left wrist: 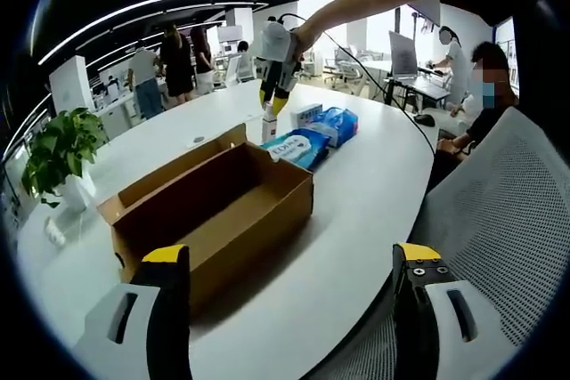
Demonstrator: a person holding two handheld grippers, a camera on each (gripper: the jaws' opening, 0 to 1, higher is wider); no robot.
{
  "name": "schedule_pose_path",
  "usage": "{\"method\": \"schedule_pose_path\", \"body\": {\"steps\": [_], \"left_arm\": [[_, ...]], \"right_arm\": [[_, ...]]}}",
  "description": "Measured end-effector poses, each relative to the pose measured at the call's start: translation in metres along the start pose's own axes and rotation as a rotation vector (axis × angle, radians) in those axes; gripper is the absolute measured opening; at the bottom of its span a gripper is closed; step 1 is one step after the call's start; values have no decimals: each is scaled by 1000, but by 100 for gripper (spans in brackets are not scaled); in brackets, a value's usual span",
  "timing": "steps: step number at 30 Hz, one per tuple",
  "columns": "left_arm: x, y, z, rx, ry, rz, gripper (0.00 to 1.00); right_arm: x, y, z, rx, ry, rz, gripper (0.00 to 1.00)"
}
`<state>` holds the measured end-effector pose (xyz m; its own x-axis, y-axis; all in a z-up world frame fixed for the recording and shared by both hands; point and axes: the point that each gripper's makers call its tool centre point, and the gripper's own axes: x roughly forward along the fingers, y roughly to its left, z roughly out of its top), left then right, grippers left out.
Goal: Operate the shoe box by opening the lid, removing the specified soft item, and placing it in the target area until the item is outside and the box remains undamaged.
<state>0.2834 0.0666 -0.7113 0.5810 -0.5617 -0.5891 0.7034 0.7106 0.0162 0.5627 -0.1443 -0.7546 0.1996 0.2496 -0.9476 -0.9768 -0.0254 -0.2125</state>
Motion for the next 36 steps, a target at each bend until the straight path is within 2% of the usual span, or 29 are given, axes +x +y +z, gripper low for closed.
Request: {"method": "schedule_pose_path", "body": {"steps": [14, 23, 32, 36], "left_arm": [[2, -2, -5, 8, 17, -8, 97], [2, -2, -6, 13, 26, -11, 97], [2, 0, -8, 15, 33, -7, 96], [2, 0, -9, 15, 37, -6, 96]], "right_arm": [[-4, -10, -3, 11, -8, -42, 18], [-6, -13, 8, 30, -48, -45, 22], [-4, -12, 10, 11, -50, -41, 16], [-5, -10, 11, -35, -54, -30, 15]]}}
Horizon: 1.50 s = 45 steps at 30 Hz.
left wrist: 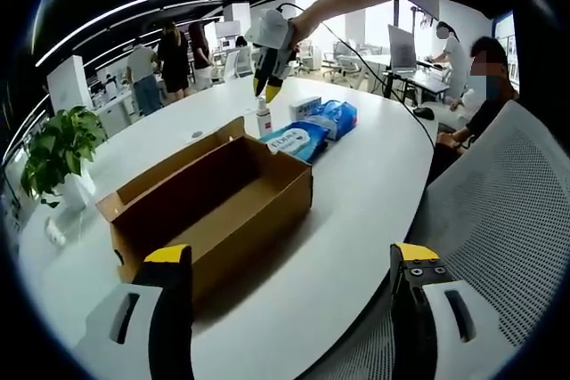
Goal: Operate the shoe box by opening the lid, removing the specified soft item, and placing it in the target area until the item is outside and the box remains undamaged.
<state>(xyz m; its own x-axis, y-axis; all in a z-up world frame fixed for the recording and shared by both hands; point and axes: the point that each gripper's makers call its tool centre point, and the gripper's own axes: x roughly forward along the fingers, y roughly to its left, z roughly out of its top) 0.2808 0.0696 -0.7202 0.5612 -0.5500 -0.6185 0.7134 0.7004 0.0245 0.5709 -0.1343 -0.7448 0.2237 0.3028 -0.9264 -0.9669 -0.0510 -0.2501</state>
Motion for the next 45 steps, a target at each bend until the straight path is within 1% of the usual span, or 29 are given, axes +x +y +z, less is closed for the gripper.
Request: {"method": "schedule_pose_path", "body": {"steps": [3, 6, 11, 17, 21, 25, 28, 31, 35, 38, 40, 45], "left_arm": [[0, 0, -1, -2, 3, 0, 95], [0, 1, -2, -3, 7, 3, 95], [-1, 3, -1, -10, 5, 10, 95], [-2, 7, -2, -38, 7, 22, 95], [-2, 10, -4, -45, 17, 34, 95], [-3, 14, -3, -60, 16, 48, 93], [-5, 20, -2, -80, 19, 74, 90], [-7, 28, -1, -82, 24, 93, 86], [-12, 43, 6, -120, 1, 109, 82], [-14, 52, 4, -110, 16, 122, 81], [-15, 60, 3, -105, 25, 128, 81], [-19, 79, 3, -147, 12, 144, 77]], "right_arm": [[0, 1, -1, -38, 6, 4, 15], [-1, -1, -3, -23, 11, 2, 15], [0, -1, -3, -24, 8, 7, 15], [0, -1, -5, -17, 17, 2, 16], [1, -5, -5, -4, 12, -6, 18], [-2, -3, -2, 8, 2, -9, 19], [-3, -1, -1, 18, 1, -6, 22], [-5, -1, -1, 27, 1, -8, 24], [-7, -3, 0, 58, -10, -18, 27], [-8, -4, -2, 62, -6, -29, 29], [-9, -4, 0, 76, -15, -35, 32], [-13, -6, 3, 99, -30, -52, 34]]}}
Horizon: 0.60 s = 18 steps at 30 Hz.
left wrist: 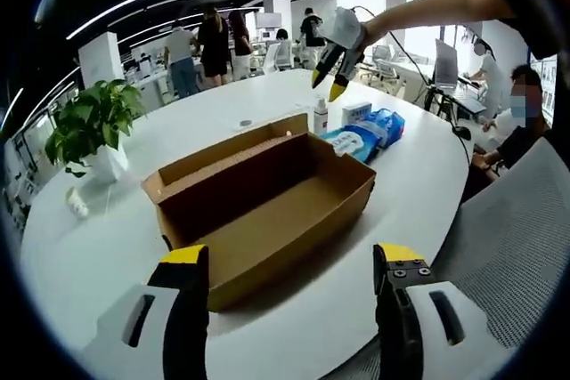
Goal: Operate the shoe box by opening the lid, removing the specified soft item, and placing it in the target area until the item is outside and the box remains undamaged.
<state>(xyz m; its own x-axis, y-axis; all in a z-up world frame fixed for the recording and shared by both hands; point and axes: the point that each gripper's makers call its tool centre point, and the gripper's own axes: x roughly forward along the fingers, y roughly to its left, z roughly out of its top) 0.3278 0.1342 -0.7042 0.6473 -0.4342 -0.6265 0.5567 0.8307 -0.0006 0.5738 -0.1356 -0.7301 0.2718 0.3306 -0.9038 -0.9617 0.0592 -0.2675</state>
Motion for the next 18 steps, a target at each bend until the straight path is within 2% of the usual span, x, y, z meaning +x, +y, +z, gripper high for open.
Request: {"method": "schedule_pose_path", "body": {"steps": [4, 10, 18], "left_arm": [[0, 15, 0, -22, 1, 16, 76], [0, 36, -5, -69, 7, 46, 69], [0, 58, -16, -151, 24, 101, 62]], "right_arm": [[-2, -2, 4, 28, -21, -7, 36], [-4, -2, 9, 61, -43, -16, 37], [-6, 1, 20, 168, -95, -14, 38]]}}
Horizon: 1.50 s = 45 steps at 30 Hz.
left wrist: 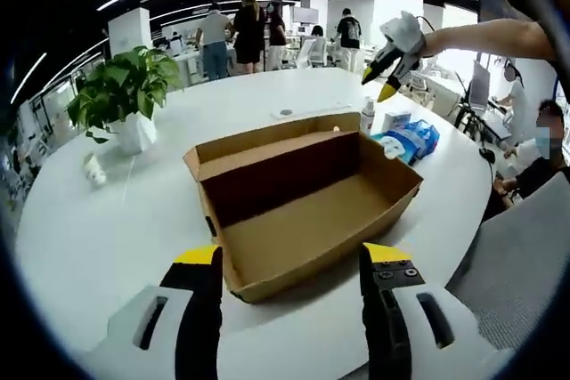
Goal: Operate the shoe box by opening the lid, removing the specified soft item, and placing it in the target area until the item is outside and the box remains undamaged.
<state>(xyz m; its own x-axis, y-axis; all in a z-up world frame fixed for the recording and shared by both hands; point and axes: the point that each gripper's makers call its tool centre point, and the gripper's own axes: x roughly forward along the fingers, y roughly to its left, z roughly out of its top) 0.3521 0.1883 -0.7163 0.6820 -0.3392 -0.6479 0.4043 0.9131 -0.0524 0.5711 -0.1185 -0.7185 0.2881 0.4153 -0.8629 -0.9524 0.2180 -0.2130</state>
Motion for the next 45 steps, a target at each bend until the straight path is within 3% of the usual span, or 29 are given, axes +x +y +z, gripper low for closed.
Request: {"method": "schedule_pose_path", "body": {"steps": [8, 14, 22, 30, 38, 45], "left_arm": [[7, 22, -11, -87, 17, 57, 46], [11, 34, -21, -140, 31, 89, 40], [16, 49, -30, -185, 39, 138, 27], [23, 56, -37, -249, 46, 152, 15], [30, 59, -39, -335, 21, 173, 5], [31, 60, -39, -403, -2, 181, 4]], "right_arm": [[-1, 8, 15, 107, -51, -8, 38], [3, 13, 24, 218, -83, -18, 37], [12, 10, 32, 294, -106, -49, 36], [23, 6, 36, 338, -96, -80, 35], [36, -2, 44, 478, -130, -95, 31], [50, -1, 46, 545, -135, -86, 27]]}}
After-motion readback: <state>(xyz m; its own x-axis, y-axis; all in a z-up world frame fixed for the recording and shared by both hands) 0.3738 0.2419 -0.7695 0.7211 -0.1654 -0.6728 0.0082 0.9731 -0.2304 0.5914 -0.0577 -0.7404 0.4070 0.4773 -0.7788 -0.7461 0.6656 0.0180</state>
